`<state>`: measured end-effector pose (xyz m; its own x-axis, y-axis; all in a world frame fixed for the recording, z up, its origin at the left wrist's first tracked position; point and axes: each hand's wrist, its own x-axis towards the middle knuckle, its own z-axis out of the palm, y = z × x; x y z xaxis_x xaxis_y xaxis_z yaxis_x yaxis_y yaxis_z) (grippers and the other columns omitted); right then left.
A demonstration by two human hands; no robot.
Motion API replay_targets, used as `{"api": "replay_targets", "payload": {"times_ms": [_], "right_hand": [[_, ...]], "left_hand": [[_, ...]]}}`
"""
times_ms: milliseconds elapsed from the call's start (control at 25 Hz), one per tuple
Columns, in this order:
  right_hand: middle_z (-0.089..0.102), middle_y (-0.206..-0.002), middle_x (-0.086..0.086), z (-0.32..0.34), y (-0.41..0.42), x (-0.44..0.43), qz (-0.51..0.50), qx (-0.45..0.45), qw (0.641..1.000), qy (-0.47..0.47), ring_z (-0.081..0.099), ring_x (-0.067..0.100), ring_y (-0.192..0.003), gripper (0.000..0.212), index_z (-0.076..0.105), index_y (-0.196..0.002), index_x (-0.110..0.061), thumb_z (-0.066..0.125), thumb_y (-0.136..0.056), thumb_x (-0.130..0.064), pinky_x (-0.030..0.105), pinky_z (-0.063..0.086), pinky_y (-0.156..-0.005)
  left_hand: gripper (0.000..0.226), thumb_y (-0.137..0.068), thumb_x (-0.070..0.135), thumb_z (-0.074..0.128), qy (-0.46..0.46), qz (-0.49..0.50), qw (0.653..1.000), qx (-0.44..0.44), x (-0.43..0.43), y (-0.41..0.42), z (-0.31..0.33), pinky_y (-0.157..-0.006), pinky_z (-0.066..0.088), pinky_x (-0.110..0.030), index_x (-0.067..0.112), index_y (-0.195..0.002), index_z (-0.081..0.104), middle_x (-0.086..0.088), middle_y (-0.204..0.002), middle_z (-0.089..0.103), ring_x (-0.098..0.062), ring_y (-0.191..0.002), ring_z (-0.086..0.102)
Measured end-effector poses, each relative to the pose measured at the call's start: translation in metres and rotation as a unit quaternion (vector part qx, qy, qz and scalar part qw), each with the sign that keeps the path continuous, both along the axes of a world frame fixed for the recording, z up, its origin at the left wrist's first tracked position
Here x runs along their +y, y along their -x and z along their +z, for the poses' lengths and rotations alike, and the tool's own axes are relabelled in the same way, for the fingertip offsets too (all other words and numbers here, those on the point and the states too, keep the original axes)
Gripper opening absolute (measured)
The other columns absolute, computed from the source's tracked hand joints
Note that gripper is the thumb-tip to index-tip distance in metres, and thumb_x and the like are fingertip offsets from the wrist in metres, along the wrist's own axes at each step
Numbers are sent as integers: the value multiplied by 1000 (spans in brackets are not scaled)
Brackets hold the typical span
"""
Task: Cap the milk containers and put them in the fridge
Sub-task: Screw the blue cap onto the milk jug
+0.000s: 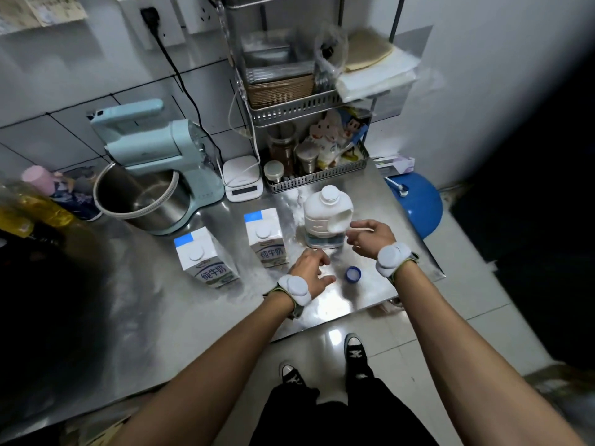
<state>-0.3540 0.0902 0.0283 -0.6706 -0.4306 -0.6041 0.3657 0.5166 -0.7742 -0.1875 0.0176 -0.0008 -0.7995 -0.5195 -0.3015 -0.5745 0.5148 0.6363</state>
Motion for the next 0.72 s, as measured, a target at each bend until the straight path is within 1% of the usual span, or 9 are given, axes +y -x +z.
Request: {"api": "replay_targets", "payload": {"times_ms": [80,160,200,280,360,440,520,640,720], "right_hand": [[72,-103,21,1,14,-7,16,25,1000,11,63,26,-87,40,65,-125,-6,74,-86,-7,45,55,-98],[70,-104,15,0,30,-13,48,50,997,27,63,23,-91,43,64,-127,-11,75,-86,-8,44,56,-100],[70,-107,14,0,35,-15,65,60,995,36,64,23,-94,43,65,-126,-15,76,-86,-10,43,56,-99],[71,-117,13,-6,44,-20,92,69,992,56,67,24,-102,39,68,-120,-22,79,-84,-13,44,57,-99],[73,-119,12,-12,50,-24,119,88,987,59,70,26,-109,34,71,-114,-23,80,-83,-13,45,57,-99],[76,-114,10,-19,57,-26,131,120,983,51,73,26,-106,30,74,-110,-20,81,-81,-12,43,58,-98],[78,-111,8,-24,60,-28,138,130,980,55,74,24,-103,30,76,-108,-16,83,-79,-11,39,58,-96],[79,-106,3,-30,63,-29,149,136,978,58,73,18,-97,30,78,-104,-17,86,-75,-12,30,56,-92],[80,-101,0,-32,66,-30,153,142,976,58,73,14,-91,31,80,-100,-19,88,-71,-12,26,55,-89]], "left_hand": [[42,-80,30,77,-19,3,1000,-22,8,12,-16,-74,45,-24,13,-113,58,-10,-115,53,-24,-87,63],[47,-78,30,78,-32,3,999,-33,18,29,-32,-76,47,-25,12,-116,57,-12,-115,54,-26,-89,63],[49,-78,30,78,-37,2,999,-35,22,35,-38,-78,48,-27,11,-118,57,-13,-114,55,-28,-92,63],[52,-77,28,78,-34,1,999,-39,29,49,-52,-82,45,-27,9,-121,58,-16,-113,57,-31,-102,59],[56,-77,27,78,-27,8,999,-39,35,62,-64,-87,42,-28,7,-125,58,-17,-115,57,-32,-110,53],[56,-76,27,77,-20,10,999,-40,37,74,-76,-89,42,-31,7,-125,57,-18,-117,57,-31,-113,50],[52,-76,27,75,-15,13,998,-54,39,81,-84,-88,43,-31,8,-122,57,-19,-116,56,-32,-113,49],[40,-79,25,72,-2,15,997,-70,38,85,-91,-89,43,-31,10,-115,62,-18,-115,57,-32,-111,51],[34,-81,22,69,-6,28,997,-67,38,84,-90,-89,42,-31,7,-111,62,-18,-113,58,-33,-110,52]]}}
